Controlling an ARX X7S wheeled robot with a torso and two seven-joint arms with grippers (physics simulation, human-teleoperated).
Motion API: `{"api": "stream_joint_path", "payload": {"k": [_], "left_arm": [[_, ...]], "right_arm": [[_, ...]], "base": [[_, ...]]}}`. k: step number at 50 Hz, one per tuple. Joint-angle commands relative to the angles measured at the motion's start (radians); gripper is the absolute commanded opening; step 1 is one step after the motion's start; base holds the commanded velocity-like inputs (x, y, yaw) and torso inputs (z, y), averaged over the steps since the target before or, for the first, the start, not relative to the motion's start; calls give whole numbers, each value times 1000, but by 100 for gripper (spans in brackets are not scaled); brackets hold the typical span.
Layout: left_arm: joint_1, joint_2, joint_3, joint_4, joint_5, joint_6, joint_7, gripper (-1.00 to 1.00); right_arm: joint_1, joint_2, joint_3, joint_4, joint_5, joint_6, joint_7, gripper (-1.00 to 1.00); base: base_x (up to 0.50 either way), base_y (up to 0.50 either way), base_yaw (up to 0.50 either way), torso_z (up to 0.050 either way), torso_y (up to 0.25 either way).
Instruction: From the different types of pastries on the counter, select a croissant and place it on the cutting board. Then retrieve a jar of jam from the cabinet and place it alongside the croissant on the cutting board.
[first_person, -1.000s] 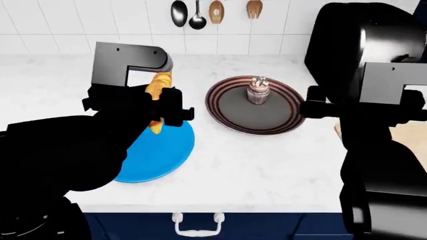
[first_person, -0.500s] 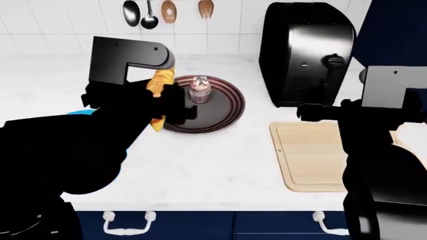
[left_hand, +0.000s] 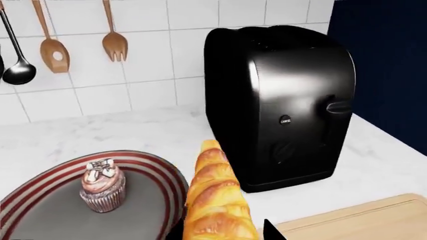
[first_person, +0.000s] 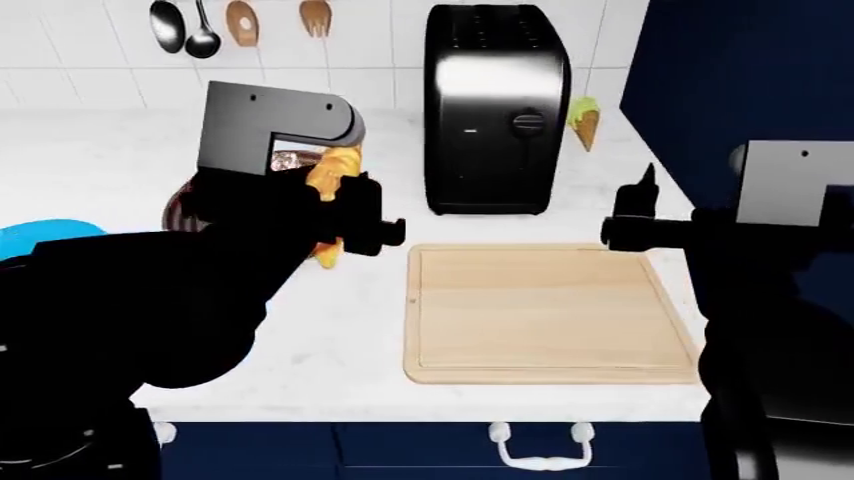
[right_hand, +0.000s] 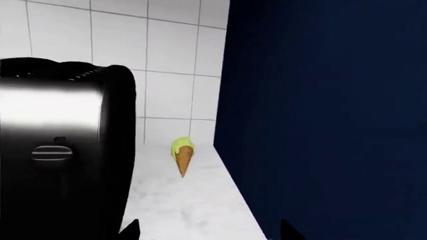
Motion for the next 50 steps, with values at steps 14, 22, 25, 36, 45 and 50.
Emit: {"api": "stream_joint_path", "payload": {"k": [14, 22, 25, 36, 45, 50], "left_arm": [[19, 13, 158, -85, 103, 77, 90, -100], [21, 44, 248, -189, 167, 117, 169, -100], [20, 57, 287, -235, 204, 145, 205, -100], [37, 77, 402, -335, 305, 220, 284, -100], [35, 82, 438, -389, 339, 259, 318, -100], [35, 86, 468, -444, 375, 297, 350, -100]], "right_arm": [[-28, 12, -29, 35, -17, -62, 36, 100], [-42, 0, 2, 73, -16, -109, 55, 100], [-46, 2, 1, 86, -14, -119, 56, 100], [-60, 12, 9, 119, -6, -142, 53, 100], [-65, 13, 15, 152, -1, -167, 57, 100], [-68, 12, 16, 160, 2, -177, 59, 100]], "base": [[15, -357, 0, 0, 0], [0, 0, 0, 0, 0], [0, 0, 0, 0, 0], [1, -2, -1, 0, 0], [1, -3, -2, 0, 0], [2, -3, -3, 0, 0]]}}
